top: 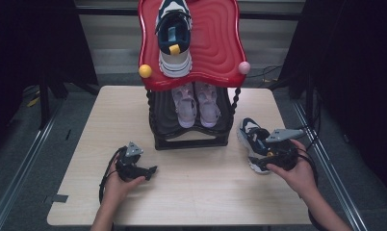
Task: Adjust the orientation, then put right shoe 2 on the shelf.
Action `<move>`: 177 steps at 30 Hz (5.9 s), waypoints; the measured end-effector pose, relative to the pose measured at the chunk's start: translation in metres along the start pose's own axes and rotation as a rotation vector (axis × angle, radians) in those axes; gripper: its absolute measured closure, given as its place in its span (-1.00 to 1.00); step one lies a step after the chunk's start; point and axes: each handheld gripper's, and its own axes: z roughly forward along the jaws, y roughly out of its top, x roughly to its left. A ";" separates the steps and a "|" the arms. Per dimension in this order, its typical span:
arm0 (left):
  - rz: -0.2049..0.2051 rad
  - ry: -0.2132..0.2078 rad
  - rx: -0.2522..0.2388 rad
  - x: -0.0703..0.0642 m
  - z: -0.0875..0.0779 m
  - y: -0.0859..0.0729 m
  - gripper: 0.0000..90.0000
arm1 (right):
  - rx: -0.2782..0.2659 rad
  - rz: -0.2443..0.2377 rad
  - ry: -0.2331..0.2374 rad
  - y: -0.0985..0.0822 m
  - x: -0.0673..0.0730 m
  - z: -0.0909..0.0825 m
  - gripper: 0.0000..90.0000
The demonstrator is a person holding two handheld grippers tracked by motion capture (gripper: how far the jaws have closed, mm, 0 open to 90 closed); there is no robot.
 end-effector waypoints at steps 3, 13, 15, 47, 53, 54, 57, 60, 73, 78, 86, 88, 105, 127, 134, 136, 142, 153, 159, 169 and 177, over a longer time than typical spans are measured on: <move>0.000 0.000 0.000 0.000 0.000 0.000 -0.86 | 0.025 0.010 -0.005 -0.004 -0.004 0.001 -0.61; 0.000 0.000 0.000 0.000 0.000 0.000 -0.86 | 0.019 0.010 -0.002 -0.009 -0.005 0.007 -0.58; 0.000 0.000 0.000 0.000 0.000 0.000 -0.86 | 0.027 0.011 -0.007 -0.008 -0.004 0.008 -0.57; -0.001 0.000 0.002 0.000 -0.001 0.000 -0.86 | -0.003 -0.008 0.073 0.004 0.011 0.012 0.66; -0.005 -0.002 0.000 0.000 -0.001 -0.001 -0.86 | 0.007 -0.005 0.142 0.007 0.020 0.012 0.66; -0.005 -0.002 0.000 0.000 -0.001 -0.001 -0.86 | 0.016 -0.007 0.156 0.008 0.021 0.011 0.65; -0.006 -0.002 0.000 0.000 -0.001 -0.001 -0.86 | 0.035 -0.027 0.181 0.012 0.026 0.012 0.65; -0.006 -0.002 0.000 0.000 -0.001 -0.001 -0.86 | 0.040 -0.045 0.203 0.016 0.033 0.013 0.65; 0.003 0.008 0.003 0.000 -0.002 -0.001 -0.85 | 0.206 -0.088 0.254 0.031 0.034 0.023 0.21; 0.002 0.008 0.003 0.000 -0.002 -0.001 -0.86 | 0.282 -0.093 0.285 0.036 0.032 0.026 0.21; 0.003 0.008 0.003 0.000 -0.002 -0.001 -0.86 | 0.408 -0.137 0.302 0.047 0.030 0.033 0.19; 0.003 0.008 0.003 0.000 -0.002 -0.001 -0.86 | 0.436 -0.153 0.304 0.051 0.030 0.034 0.19; 0.003 0.008 0.003 0.000 -0.002 -0.001 -0.86 | 0.651 -0.351 0.352 0.069 0.036 0.048 0.14; 0.004 0.008 0.003 0.001 -0.002 -0.001 -0.86 | 0.717 -0.317 0.391 0.053 0.043 0.058 0.40; -0.003 0.002 0.000 0.000 -0.002 -0.001 -0.86 | 0.749 -0.319 0.392 0.055 0.046 0.060 0.54; -0.002 0.002 0.000 0.000 -0.002 -0.001 -0.86 | 0.720 -0.345 0.411 0.054 0.044 0.061 0.57; -0.003 0.002 0.000 0.000 -0.002 -0.001 -0.86 | 0.699 -0.324 0.405 0.055 0.042 0.056 0.64; -0.002 0.006 -0.001 0.000 -0.002 -0.001 -0.86 | 0.697 -0.378 0.413 0.075 0.036 0.028 0.65; -0.011 0.005 -0.005 0.000 -0.001 -0.001 -0.86 | 0.710 -0.391 0.425 0.090 0.039 0.012 0.65; -0.008 0.004 -0.002 0.000 -0.002 -0.001 -0.86 | 0.713 -0.444 0.439 0.126 0.034 -0.028 0.65; -0.007 0.004 -0.001 0.000 -0.002 -0.001 -0.86 | 0.714 -0.486 0.377 0.171 0.031 -0.067 0.65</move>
